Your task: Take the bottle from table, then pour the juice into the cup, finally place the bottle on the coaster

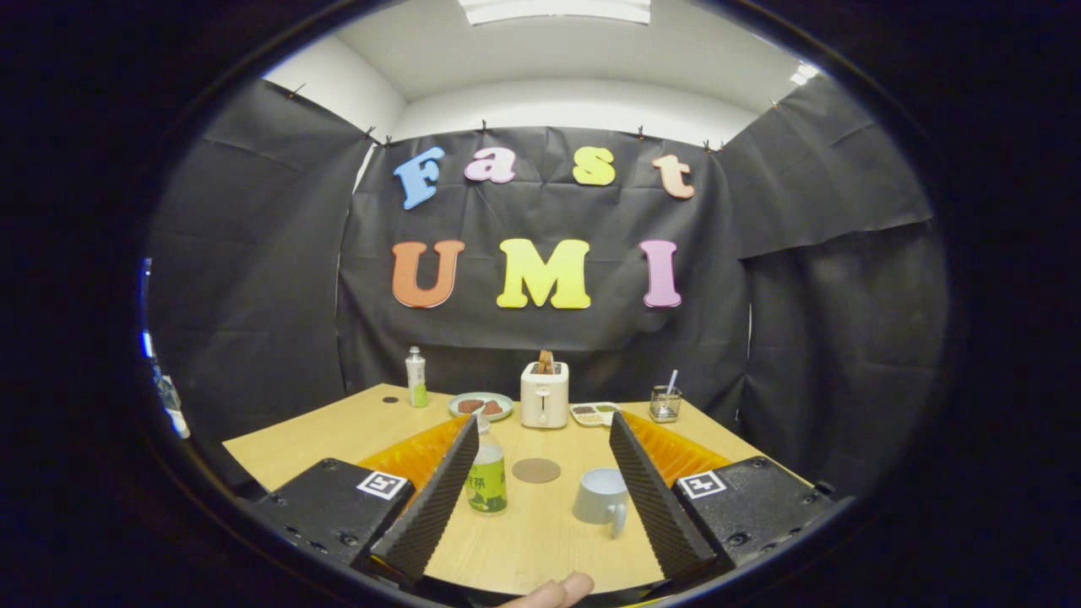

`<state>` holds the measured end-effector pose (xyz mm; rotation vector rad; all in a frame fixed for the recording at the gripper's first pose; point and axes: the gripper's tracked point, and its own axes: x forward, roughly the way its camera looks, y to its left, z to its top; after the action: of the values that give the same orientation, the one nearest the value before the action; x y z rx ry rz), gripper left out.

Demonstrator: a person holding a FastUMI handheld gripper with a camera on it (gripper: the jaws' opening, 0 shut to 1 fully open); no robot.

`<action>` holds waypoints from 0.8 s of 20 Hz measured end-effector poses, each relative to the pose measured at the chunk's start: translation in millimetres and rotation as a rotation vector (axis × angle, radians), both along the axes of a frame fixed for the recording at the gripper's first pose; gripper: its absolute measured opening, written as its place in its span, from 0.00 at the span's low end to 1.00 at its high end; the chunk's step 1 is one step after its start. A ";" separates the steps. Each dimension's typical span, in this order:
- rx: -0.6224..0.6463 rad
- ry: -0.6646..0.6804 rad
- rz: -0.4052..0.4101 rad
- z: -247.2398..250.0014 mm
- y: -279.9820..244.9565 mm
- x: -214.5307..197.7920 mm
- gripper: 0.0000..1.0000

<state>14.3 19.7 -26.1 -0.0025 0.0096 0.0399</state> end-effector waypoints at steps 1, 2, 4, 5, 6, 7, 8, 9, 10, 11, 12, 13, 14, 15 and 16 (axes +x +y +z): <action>-0.004 0.006 0.007 -3.9 3.7 3.6 1.00; -0.006 0.011 0.017 -9.3 9.3 8.1 1.00; -0.008 0.025 0.033 -21.4 18.4 17.8 1.00; -0.014 0.033 0.043 -26.4 23.7 22.8 1.00; -0.020 0.042 0.053 -33.2 29.3 28.3 1.00; -0.023 0.053 0.062 -38.9 34.6 34.2 1.00; -0.021 0.068 0.071 -45.7 39.7 41.0 1.00; -0.019 0.081 0.079 -51.3 44.5 46.9 1.00; -0.013 0.089 0.086 -56.7 48.3 52.6 1.00; -0.006 0.092 0.089 -60.5 51.8 58.4 1.00; 0.001 0.092 0.091 -65.8 53.5 64.0 1.00; 0.008 0.093 0.092 -70.6 55.1 69.0 1.00; 0.015 0.091 0.095 -76.2 57.6 73.8 1.00; 0.018 0.088 0.095 -79.5 58.6 78.7 1.00; 0.017 0.084 0.094 -81.8 59.8 84.2 1.00</action>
<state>98.5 79.5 -108.0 0.0159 0.0931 0.1339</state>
